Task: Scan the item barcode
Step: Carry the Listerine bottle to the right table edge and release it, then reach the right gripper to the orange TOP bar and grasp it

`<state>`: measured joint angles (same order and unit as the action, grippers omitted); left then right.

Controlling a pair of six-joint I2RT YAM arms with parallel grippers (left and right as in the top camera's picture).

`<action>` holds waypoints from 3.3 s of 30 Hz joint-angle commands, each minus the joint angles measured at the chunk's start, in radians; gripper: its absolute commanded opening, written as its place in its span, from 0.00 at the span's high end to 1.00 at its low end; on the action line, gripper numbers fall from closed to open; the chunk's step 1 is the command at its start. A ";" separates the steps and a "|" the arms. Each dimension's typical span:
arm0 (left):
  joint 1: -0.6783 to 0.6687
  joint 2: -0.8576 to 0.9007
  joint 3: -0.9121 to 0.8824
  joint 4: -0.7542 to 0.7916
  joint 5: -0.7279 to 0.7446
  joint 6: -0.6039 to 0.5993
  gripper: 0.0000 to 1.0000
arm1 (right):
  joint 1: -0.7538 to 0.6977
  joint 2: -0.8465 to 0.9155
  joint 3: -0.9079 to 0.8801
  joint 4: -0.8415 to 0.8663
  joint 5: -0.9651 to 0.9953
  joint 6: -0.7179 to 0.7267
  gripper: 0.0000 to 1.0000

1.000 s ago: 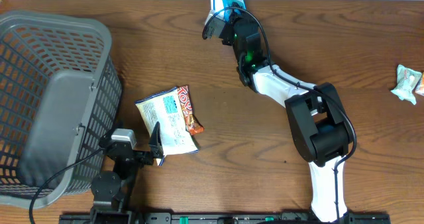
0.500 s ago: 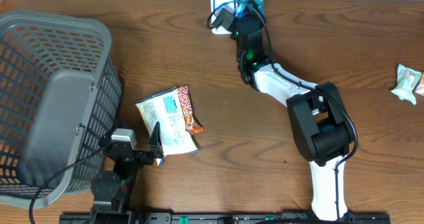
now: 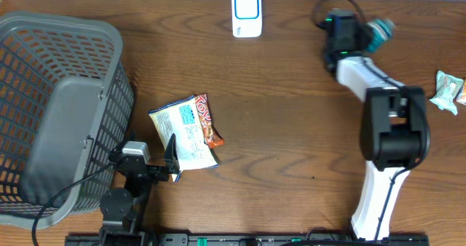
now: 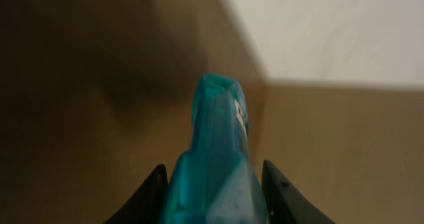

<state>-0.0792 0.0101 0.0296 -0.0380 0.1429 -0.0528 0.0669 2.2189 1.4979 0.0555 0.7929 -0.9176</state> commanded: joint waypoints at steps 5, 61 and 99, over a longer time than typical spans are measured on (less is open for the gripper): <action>0.005 -0.005 -0.026 -0.017 0.002 -0.005 0.02 | -0.221 -0.017 0.024 -0.210 -0.176 0.171 0.99; 0.005 -0.005 -0.026 -0.017 0.002 -0.005 0.02 | 0.612 -0.077 0.025 -0.515 -1.094 1.279 0.29; 0.005 -0.005 -0.026 -0.017 0.002 -0.005 0.02 | 0.622 -0.193 0.025 -0.790 -0.684 1.212 0.43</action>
<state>-0.0792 0.0101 0.0296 -0.0376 0.1432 -0.0525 0.6643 1.9884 1.5249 -0.7380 0.1036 0.3229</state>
